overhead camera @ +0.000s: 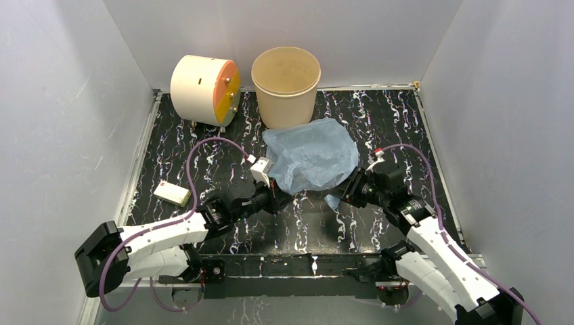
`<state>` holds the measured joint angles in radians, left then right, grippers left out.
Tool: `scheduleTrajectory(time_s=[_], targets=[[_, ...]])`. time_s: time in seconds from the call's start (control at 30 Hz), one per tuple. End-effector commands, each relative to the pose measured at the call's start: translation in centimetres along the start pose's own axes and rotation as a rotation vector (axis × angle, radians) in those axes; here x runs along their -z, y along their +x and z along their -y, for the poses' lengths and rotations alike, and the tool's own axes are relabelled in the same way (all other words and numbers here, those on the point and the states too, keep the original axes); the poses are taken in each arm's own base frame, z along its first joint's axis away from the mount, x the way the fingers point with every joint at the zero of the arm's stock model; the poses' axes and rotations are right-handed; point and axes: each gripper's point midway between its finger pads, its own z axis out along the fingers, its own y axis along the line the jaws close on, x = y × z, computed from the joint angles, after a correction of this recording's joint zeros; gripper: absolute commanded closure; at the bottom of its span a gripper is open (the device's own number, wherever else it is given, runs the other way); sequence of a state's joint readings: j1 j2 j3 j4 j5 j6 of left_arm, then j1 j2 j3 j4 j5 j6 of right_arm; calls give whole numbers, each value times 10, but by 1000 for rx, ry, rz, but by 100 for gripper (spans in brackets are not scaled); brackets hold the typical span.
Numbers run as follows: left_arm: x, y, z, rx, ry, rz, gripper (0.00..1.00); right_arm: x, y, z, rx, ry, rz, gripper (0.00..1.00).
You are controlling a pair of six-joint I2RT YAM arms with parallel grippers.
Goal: Put the trash bags into the trash bin
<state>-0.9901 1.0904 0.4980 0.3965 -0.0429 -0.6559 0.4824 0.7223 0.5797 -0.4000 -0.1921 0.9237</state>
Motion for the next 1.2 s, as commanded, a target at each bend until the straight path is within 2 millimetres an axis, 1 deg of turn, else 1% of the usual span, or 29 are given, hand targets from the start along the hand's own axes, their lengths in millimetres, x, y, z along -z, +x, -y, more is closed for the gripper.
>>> scheduleTrajectory(time_s=[0.0,0.07,0.1,0.13,0.17,0.2,0.27,0.33,0.37,0.4,0.43,0.5,0.57,0.67,0.77,0.83,0.87,0.93,1.0,1.03,1.1,1.13,1.17], targets=[[-2,-14,12,3,45,39,100,8,-48,-33,103,-48,178,61],[-5,-14,16,-7,65,28,100,5,-59,-45,129,-72,203,63],[-6,-11,21,-14,88,11,100,2,-62,-48,136,-75,201,62],[-7,-9,23,-19,100,-3,100,-1,-66,-52,144,-74,195,56],[-9,-7,24,-20,109,-13,100,-4,-68,-57,160,-79,184,46],[-10,-6,26,-17,118,-16,100,-8,-70,-63,181,-87,170,40],[-10,-7,28,-3,127,-9,100,-11,-72,-81,226,-145,138,35],[-10,-10,29,5,132,6,100,-11,-67,-107,269,-273,90,33],[-9,-12,29,7,131,13,100,-8,-58,-122,284,-358,34,33],[-9,-13,29,9,130,18,100,-6,-54,-131,294,-411,11,33],[-8,-14,30,10,129,23,100,-5,-51,-135,295,-442,-10,33],[-8,-16,29,12,122,31,100,-5,-47,-136,311,-451,-29,35],[-6,-20,29,16,120,45,100,-3,-40,-136,339,-468,-53,35],[-5,-25,33,20,129,62,100,0,-31,-138,359,-507,-84,32],[-8,-29,39,13,149,59,100,-9,-30,-135,368,-462,-47,29],[-8,-30,45,17,173,58,100,-17,-29,-134,410,-419,2,27],[-8,-32,47,23,182,65,100,-21,-31,-137,461,-414,51,25],[-7,-35,51,34,200,77,100,-25,-29,-143,561,-393,137,21],[-5,-37,52,36,204,85,100,-22,-22,-154,683,-420,247,15],[-4,-38,52,38,204,89,100,-19,-25,-157,731,-408,327,14],[-2,-41,51,35,196,99,100,-14,-32,-156,767,-370,447,11],[-1,-41,50,34,191,103,100,-13,-37,-155,763,-345,480,11],[0,-41,49,34,187,108,100,-12,-44,-151,717,-303,502,14]])
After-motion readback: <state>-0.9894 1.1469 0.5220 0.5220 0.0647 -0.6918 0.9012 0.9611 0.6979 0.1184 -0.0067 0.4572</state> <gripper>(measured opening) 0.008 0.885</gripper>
